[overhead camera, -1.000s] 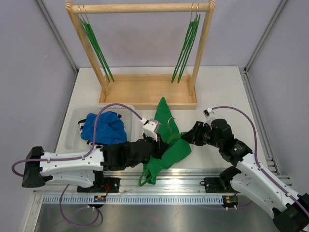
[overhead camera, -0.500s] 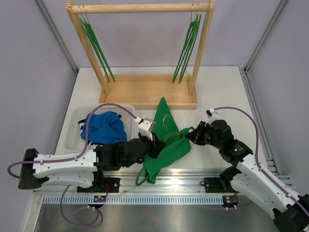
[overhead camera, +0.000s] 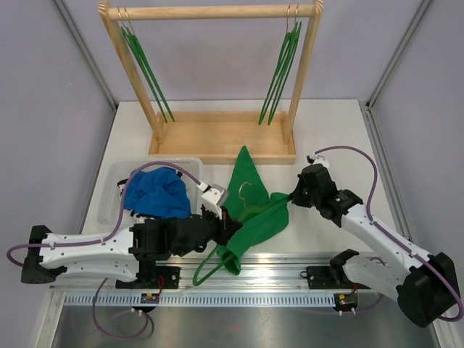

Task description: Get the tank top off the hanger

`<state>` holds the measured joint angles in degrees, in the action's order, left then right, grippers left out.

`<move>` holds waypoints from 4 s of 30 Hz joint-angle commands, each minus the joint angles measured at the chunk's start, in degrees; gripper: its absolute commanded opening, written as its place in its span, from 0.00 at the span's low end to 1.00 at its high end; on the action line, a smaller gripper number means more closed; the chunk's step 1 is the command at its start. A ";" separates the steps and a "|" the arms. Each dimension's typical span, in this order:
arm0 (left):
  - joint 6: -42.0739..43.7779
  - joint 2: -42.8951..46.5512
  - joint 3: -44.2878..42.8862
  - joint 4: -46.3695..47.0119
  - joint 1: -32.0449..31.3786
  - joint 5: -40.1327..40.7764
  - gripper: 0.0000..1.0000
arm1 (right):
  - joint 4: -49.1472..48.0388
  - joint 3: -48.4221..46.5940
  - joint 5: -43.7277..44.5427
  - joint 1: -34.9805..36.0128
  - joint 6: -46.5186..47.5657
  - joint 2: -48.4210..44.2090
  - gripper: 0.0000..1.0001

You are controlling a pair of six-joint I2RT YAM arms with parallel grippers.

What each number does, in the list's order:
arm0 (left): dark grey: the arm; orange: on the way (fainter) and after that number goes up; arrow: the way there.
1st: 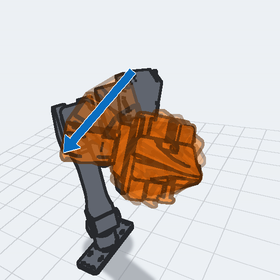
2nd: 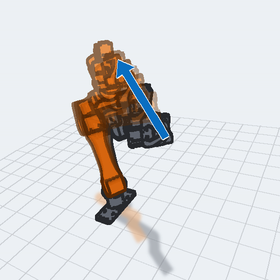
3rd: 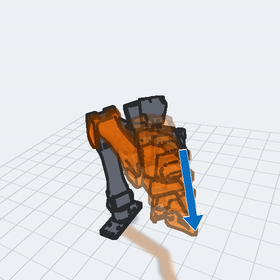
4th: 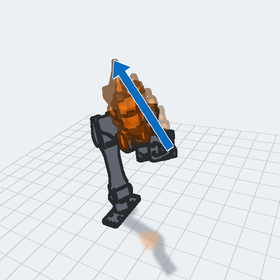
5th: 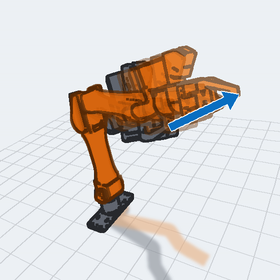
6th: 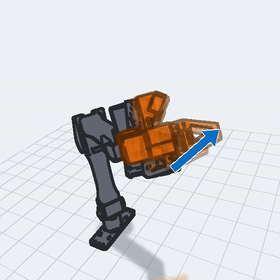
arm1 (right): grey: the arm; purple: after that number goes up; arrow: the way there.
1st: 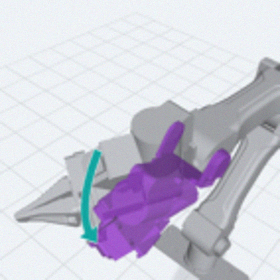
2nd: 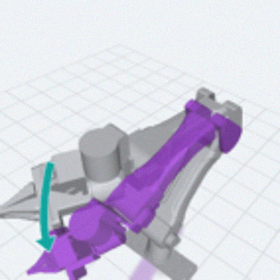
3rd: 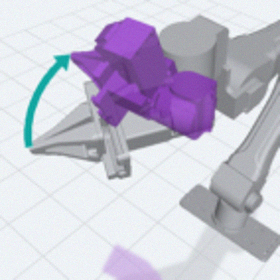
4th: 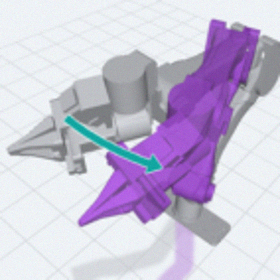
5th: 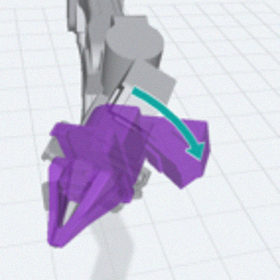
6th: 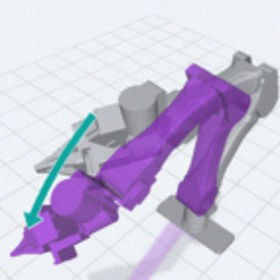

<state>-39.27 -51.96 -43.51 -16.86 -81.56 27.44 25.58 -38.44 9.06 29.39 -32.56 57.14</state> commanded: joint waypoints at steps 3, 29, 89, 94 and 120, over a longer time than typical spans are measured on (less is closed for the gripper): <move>2.00 8.62 2.72 5.61 -1.76 -0.98 0.00 | -1.76 0.20 3.95 -3.01 3.64 4.28 0.00; 11.66 29.29 10.90 18.24 -1.94 3.50 0.00 | -4.56 -2.44 -27.39 -13.92 5.67 5.28 0.00; 27.04 -28.70 -67.49 -20.42 23.98 7.22 0.00 | 16.60 -15.62 -20.04 6.21 5.40 -8.54 1.00; 30.21 -35.03 -76.00 -18.65 29.52 4.38 0.00 | 16.43 -14.39 -20.48 6.21 5.22 -11.88 0.99; 42.43 -66.77 -102.04 5.52 38.67 -6.08 0.00 | 10.19 -1.74 -31.38 6.21 -1.98 -27.35 1.00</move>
<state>2.55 -117.67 -141.69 -18.48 -43.46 23.83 38.59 -42.06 -20.14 35.24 -33.12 30.61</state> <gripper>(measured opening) 0.034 0.993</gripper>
